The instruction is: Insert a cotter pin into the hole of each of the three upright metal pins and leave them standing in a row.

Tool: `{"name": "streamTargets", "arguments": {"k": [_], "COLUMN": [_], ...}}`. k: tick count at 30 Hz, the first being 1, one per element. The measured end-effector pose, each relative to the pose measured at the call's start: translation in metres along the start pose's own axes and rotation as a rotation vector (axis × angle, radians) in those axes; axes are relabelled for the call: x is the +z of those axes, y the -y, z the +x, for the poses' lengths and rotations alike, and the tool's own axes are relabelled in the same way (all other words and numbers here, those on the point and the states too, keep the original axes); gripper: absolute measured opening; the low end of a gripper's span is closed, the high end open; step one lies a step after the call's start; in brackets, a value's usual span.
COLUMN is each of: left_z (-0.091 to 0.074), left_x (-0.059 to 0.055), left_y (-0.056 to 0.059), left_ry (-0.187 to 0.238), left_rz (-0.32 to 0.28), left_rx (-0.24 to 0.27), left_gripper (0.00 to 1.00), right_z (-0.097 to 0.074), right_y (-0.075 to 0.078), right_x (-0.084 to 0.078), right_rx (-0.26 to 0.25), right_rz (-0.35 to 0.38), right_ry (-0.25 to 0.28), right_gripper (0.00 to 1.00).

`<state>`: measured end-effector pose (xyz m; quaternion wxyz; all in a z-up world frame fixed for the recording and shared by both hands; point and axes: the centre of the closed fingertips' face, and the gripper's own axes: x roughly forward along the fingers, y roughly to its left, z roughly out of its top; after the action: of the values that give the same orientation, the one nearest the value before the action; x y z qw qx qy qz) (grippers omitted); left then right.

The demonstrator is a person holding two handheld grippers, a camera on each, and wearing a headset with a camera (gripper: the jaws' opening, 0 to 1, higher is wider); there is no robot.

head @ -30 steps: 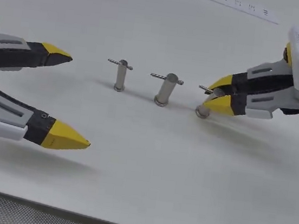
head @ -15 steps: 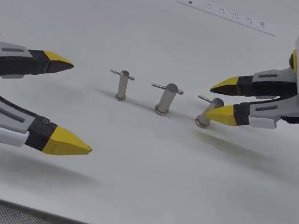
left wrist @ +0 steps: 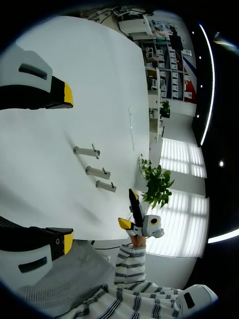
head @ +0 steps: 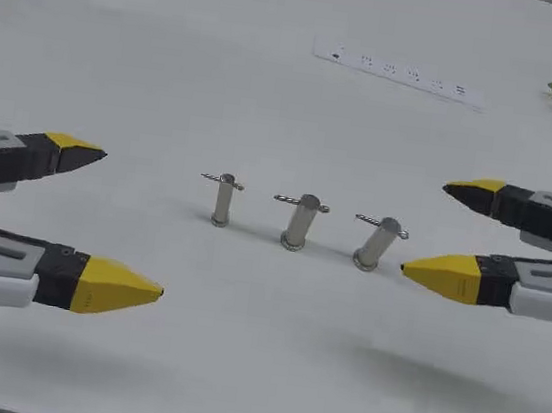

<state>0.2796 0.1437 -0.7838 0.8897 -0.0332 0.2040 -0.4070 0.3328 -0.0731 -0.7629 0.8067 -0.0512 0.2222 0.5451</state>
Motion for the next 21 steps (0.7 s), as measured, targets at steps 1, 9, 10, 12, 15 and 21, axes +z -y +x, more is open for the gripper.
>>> {"name": "streamTargets", "arguments": {"k": [1,9,10,12,15,21], "left_z": [-0.003,-0.012,-0.012,-0.012,-0.013,-0.016], "left_x": [0.002,-0.003,-0.004,-0.008,-0.011,-0.016], "left_y": [0.002,0.002,0.004,0.007,0.009,0.014], "left_ry": [0.009,0.025,0.020,0.009,0.006,0.008], "left_rz": [-0.004,-0.062,-0.064,-0.074,-0.105,-0.139], "left_rx": [0.004,0.062,0.063,0.066,0.073,0.095], "left_gripper": [1.00,1.00,1.00,1.00,1.00,1.00], "right_z": [-0.004,-0.027,-0.029,-0.032,-0.038,-0.043], "right_y": [-0.003,-0.019,-0.020,-0.022,-0.024,-0.030], "right_x": [-0.005,-0.035,-0.039,-0.042,-0.046,-0.059], "right_rx": [-0.022,-0.105,-0.119,-0.135,-0.169,-0.200], "right_rz": [0.033,0.090,0.108,0.122,0.167,0.218], "right_ry": [0.005,-0.012,-0.020,-0.018,0.001,-0.003], "right_gripper": [0.88,0.95,0.96,1.00,1.00,1.00]}}
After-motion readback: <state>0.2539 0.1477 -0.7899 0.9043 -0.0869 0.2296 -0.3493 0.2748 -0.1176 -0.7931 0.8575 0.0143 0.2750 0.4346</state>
